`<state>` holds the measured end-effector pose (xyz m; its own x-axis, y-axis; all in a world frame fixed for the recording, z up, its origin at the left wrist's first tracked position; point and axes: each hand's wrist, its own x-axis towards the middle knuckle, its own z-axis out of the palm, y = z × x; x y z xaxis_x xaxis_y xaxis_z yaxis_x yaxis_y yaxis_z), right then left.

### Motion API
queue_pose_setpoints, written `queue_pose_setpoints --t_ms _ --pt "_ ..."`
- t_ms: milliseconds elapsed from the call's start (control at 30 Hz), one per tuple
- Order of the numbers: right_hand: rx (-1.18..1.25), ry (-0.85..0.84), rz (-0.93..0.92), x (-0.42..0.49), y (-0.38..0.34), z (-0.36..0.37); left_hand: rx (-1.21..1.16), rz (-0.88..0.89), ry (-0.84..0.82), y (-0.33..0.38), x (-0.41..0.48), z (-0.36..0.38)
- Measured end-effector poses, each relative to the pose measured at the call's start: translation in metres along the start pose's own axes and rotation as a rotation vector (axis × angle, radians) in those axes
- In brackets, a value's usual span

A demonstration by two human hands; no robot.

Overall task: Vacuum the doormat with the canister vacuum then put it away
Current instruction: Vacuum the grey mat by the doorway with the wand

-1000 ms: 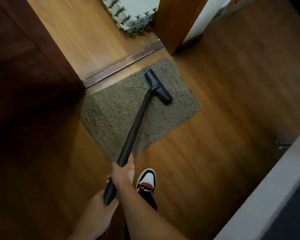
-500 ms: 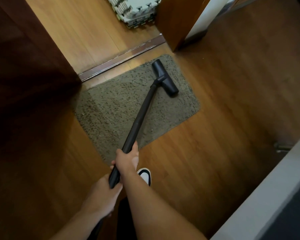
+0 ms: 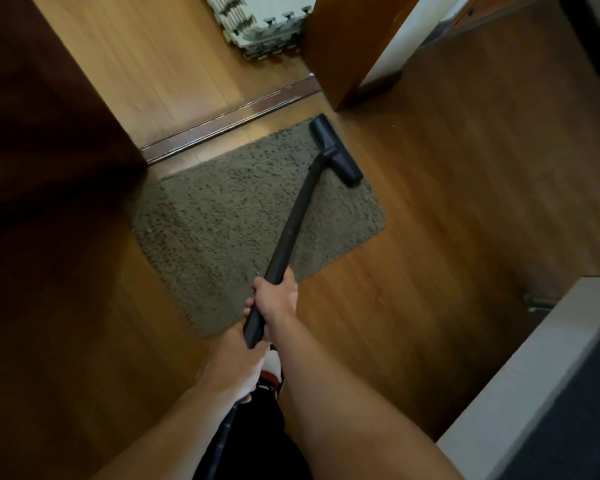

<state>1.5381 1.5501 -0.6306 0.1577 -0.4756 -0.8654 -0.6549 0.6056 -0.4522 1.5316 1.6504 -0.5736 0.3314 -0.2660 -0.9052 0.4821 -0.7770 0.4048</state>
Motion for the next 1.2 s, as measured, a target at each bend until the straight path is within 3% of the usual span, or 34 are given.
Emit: queue_pose_setpoints --t_ms 267,533,900,1000,1100,1133,1200 --pt "0.055 0.025 0.075 -0.06 0.072 0.049 0.205 -0.005 -0.047 -0.086 -0.036 -0.058" --pt "0.055 0.024 0.104 -0.13 0.145 0.114 0.228 -0.015 -0.008 -0.171 -0.091 -0.117" --pt "-0.006 -0.029 0.116 -0.199 0.191 0.178 0.339 0.038 0.06 -0.246 -0.136 -0.188" --pt "-0.248 -0.05 0.102 -0.203 0.206 0.194 0.272 0.048 0.052 -0.267 -0.15 -0.21" --pt "-0.725 -0.104 0.015 -0.209 0.208 0.204 0.217 0.058 0.078 -0.289 -0.162 -0.234" --pt "-0.938 -0.119 -0.092 -0.213 0.205 0.205 0.212 0.063 0.086 -0.297 -0.165 -0.244" --pt "-1.323 -0.146 -0.48 -0.221 0.195 0.208 0.239 0.096 0.093 -0.312 -0.169 -0.262"
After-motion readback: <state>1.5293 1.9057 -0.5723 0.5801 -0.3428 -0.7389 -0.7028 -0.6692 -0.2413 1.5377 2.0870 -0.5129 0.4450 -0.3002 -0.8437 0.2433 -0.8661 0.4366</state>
